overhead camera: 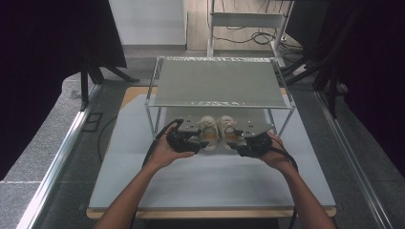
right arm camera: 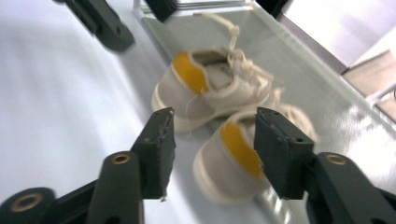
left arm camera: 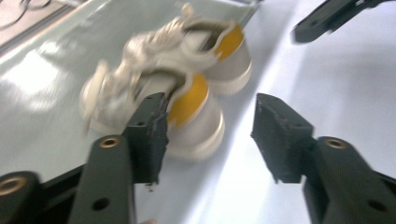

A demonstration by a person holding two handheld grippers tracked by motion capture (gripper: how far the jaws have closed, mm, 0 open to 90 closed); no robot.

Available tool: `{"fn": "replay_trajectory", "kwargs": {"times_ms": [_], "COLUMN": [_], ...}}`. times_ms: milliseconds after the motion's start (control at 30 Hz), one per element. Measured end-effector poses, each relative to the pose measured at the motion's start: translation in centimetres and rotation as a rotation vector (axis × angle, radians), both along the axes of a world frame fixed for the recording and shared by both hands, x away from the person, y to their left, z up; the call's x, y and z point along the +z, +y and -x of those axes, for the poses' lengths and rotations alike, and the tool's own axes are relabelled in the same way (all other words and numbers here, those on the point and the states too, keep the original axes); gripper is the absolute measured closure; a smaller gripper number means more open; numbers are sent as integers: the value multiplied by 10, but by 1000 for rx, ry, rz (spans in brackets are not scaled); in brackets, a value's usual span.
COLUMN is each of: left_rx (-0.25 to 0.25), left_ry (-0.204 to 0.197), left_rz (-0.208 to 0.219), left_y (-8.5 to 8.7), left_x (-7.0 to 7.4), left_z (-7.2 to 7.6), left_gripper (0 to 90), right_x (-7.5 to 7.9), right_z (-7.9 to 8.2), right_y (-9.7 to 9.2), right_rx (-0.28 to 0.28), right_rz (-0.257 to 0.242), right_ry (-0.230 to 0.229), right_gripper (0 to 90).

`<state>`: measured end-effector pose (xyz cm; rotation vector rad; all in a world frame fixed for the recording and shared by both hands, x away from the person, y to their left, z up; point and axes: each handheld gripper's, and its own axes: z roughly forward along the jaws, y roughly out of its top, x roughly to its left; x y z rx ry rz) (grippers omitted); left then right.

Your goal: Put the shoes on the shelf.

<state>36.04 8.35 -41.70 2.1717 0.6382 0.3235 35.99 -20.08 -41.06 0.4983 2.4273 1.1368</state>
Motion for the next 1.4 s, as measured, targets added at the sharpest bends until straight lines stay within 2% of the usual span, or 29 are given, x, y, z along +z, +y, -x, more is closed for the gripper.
{"fn": "replay_trajectory", "kwargs": {"times_ms": [100, 233, 433, 533, 633, 700, 767, 833, 967, 1067, 1100, 1133, 1167, 1200, 1233, 1267, 1333, 1400], "left_rx": [33, 75, 107, 137, 178, 221, 241, 281, 293, 316, 253, 275, 276, 298, 284, 333, 336, 344], "left_ry": [46, 73, 119, 117, 128, 145, 159, 181, 189, 207, 151, 164, 169, 196, 181, 220, 222, 218], "left_rz": [24, 4, 20, 9, 18, 22, 28, 47, 42, 50, -4, -5, -10, 6, -7, 18, 16, 4], "left_y": [8, 11, 5, -2, -3, 1, 4, 6, 4, -5, -3, -7, -7, -9, -8, -11, -11, -12], "left_x": [-7, -21, -35, -40, -44, -49, -53, -58, -61, -60, -59, -59, -59, -59, -59, -60, -61, -61], "left_z": [8, 16, 12, 5, -5, -14, -21, -28, -39, -46, -54, -56, -57, -58, -62, -60, -64, -66], "left_gripper": [548, 636, 777, 813, 835, 845, 852, 855, 855, 856, 856, 860, 860, 860, 860, 860, 868, 878], "right_x": [-9, -26, -47, -51, -54, -55, -58, -60, -65, -67, -68, -70, -71, -71, -70, -70, -71, -71], "right_z": [10, 17, 14, 10, 4, 0, -6, -12, -24, -33, -36, -38, -40, -42, -44, -45, -48, -49], "right_y": [-9, -19, -26, -25, -24, -23, -23, -23, -16, -13, -13, -12, -11, -10, -8, -7, -2, 4], "right_rx": [-33, -81, -135, -170, -213, -246, -278, -300, -338, -363, -369, -377, -387, -390, -389, -381, -361, -366], "right_rz": [-3, -4, -4, -9, -13, -9, -5, 0, 24, 3, -4, -12, -8, -5, -10, -13, -1, 27], "right_ry": [18, 53, 82, 80, 70, 62, 51, 50, 26, 31, 34, 42, 44, 43, 49, 57, 58, 29], "right_gripper": [572, 661, 785, 817, 839, 855, 874, 886, 895, 896, 896, 897, 897, 897, 897, 897, 897, 897]}}
